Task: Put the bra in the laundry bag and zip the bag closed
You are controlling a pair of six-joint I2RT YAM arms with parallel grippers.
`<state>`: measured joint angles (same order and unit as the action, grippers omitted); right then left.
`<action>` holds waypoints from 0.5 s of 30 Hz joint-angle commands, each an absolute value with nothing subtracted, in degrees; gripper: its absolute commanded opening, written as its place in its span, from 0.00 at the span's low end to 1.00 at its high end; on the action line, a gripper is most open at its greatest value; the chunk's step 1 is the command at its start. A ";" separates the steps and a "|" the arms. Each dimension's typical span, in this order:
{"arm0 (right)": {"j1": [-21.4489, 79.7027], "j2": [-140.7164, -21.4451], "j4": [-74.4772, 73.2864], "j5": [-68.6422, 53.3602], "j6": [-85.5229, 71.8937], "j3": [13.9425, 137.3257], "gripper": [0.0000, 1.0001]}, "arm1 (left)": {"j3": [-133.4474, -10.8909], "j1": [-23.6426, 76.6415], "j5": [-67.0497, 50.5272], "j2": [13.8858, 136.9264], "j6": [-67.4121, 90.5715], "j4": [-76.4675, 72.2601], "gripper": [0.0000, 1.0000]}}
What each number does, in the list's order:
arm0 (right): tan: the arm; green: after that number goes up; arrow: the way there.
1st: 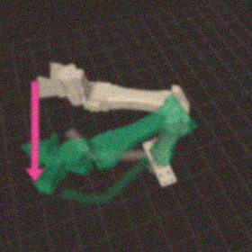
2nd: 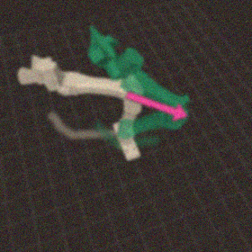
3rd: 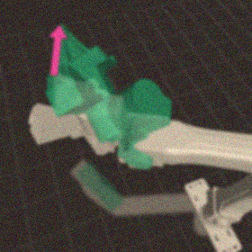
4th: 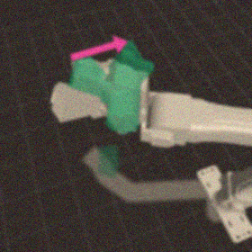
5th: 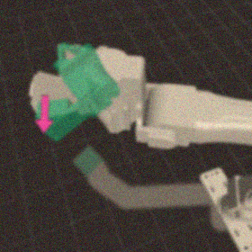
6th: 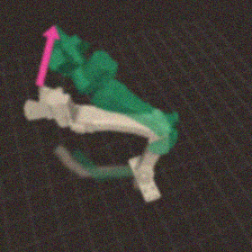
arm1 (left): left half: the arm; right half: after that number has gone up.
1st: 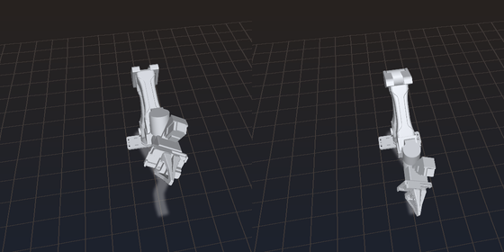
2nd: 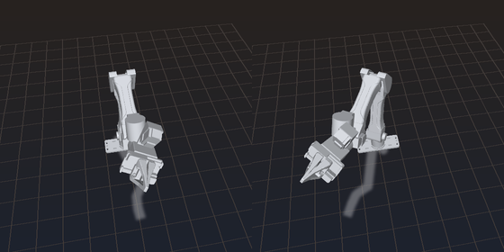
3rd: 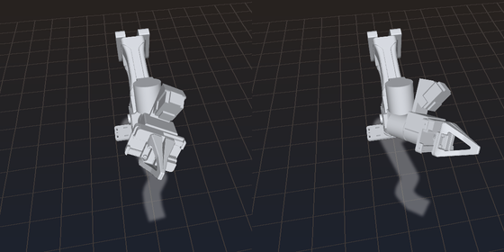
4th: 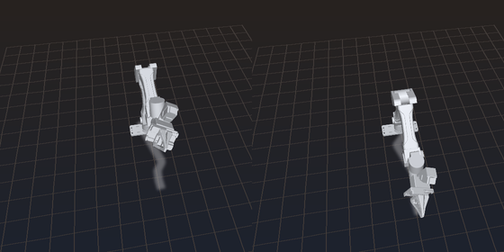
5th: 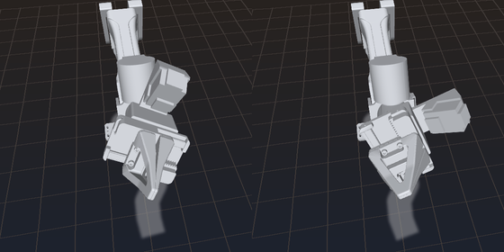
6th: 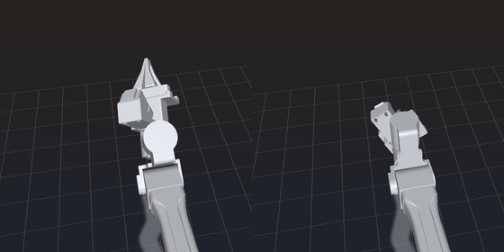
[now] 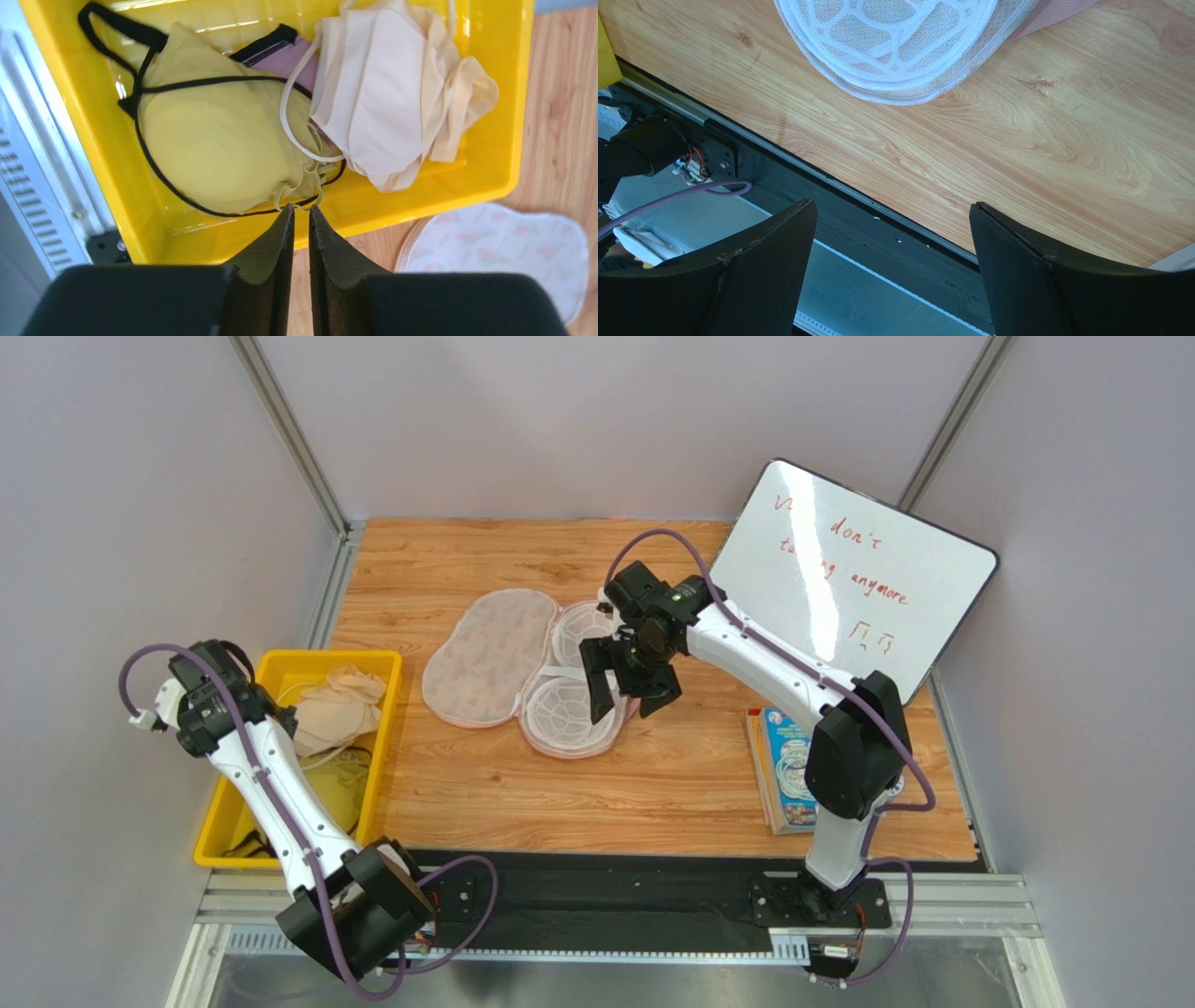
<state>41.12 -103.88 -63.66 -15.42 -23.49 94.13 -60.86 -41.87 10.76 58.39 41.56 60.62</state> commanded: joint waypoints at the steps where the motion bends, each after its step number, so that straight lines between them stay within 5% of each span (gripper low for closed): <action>1: 41.31 -104.68 -63.99 -17.75 -23.03 94.66 0.86 | -61.53 -40.70 4.15 64.75 36.48 59.85 0.26; 7: 41.31 -105.03 -63.63 -18.19 -23.38 94.83 0.86 | -54.08 -33.06 2.30 72.60 42.86 59.08 0.44; 15: 41.31 -102.49 -63.55 -16.96 -22.59 92.55 0.86 | -48.60 -32.87 4.74 72.07 42.90 50.98 0.45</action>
<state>41.12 -105.01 -63.59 -16.91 -23.49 93.58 -47.27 -32.82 2.42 72.64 42.83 55.37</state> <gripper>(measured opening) 0.862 0.446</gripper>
